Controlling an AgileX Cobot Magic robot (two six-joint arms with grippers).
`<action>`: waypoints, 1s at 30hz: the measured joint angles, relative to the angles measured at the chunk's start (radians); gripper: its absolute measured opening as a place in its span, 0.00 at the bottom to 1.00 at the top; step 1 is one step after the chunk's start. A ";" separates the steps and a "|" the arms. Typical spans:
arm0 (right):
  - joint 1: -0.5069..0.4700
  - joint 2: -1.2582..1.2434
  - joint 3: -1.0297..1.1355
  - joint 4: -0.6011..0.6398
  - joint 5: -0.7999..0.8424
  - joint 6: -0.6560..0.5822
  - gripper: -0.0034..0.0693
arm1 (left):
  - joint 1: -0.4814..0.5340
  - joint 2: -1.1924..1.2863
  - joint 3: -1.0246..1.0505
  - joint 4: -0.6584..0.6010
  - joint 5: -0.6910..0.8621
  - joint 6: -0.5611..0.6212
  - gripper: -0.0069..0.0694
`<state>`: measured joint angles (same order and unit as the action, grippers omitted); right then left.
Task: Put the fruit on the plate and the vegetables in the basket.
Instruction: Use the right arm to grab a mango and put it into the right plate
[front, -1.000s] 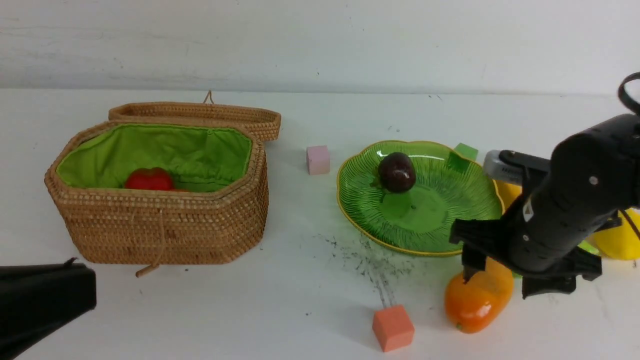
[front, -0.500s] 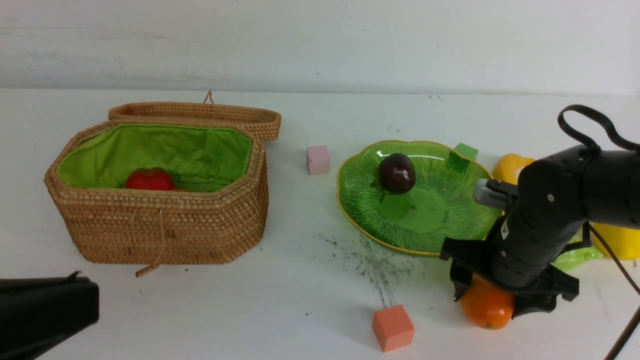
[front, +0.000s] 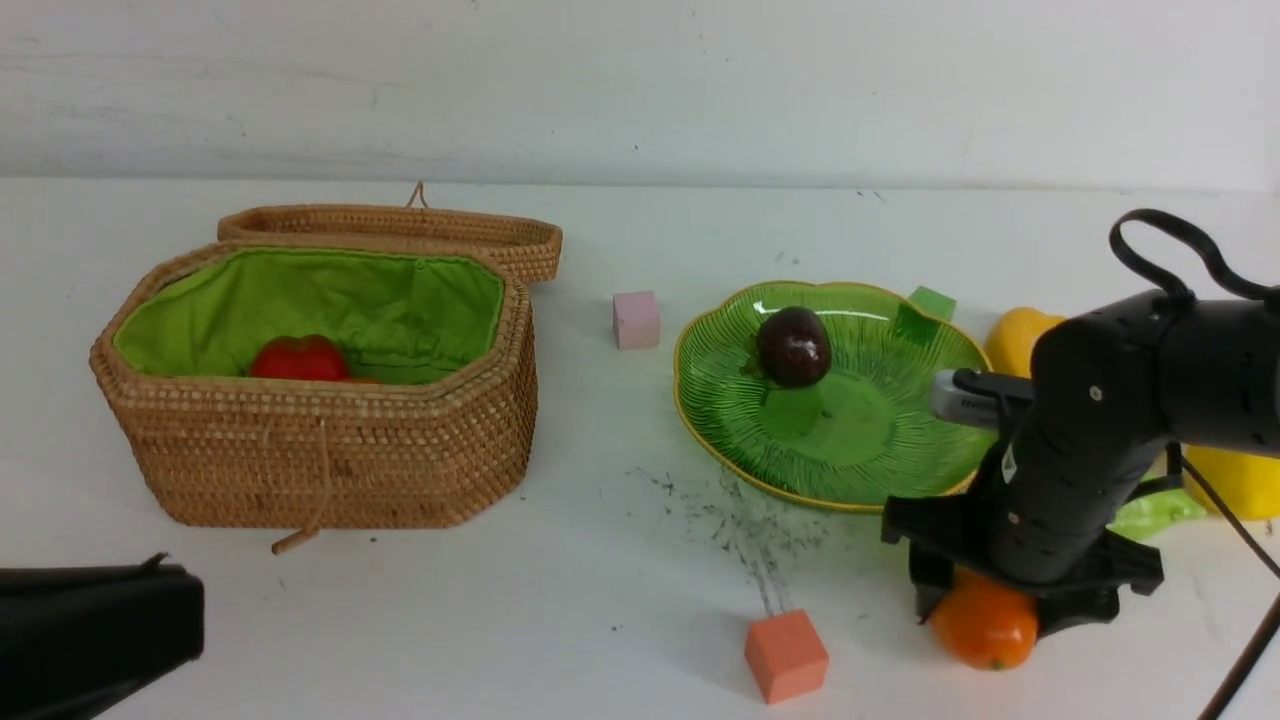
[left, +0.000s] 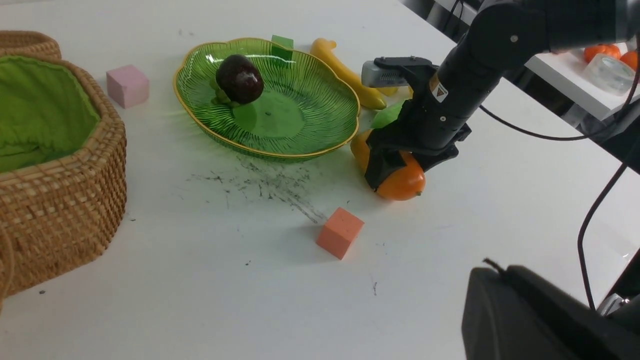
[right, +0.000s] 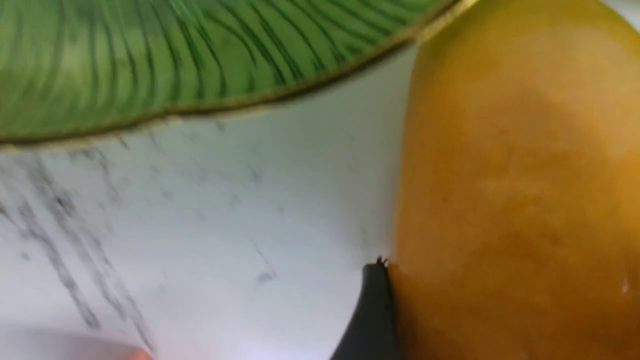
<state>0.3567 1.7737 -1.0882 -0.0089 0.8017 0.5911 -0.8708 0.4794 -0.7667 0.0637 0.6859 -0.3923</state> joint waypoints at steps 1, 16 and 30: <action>0.000 -0.007 0.001 0.000 0.032 -0.002 0.83 | 0.000 0.000 0.000 0.000 0.000 0.000 0.07; -0.010 -0.198 -0.158 0.009 -0.112 -0.192 0.83 | 0.000 0.000 0.000 0.094 -0.114 0.001 0.07; -0.043 0.139 -0.281 -0.021 -0.264 -0.316 0.92 | 0.000 0.002 0.000 0.108 -0.202 0.001 0.07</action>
<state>0.3137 1.9126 -1.3691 -0.0301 0.5374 0.2753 -0.8708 0.4814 -0.7667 0.1715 0.4836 -0.3911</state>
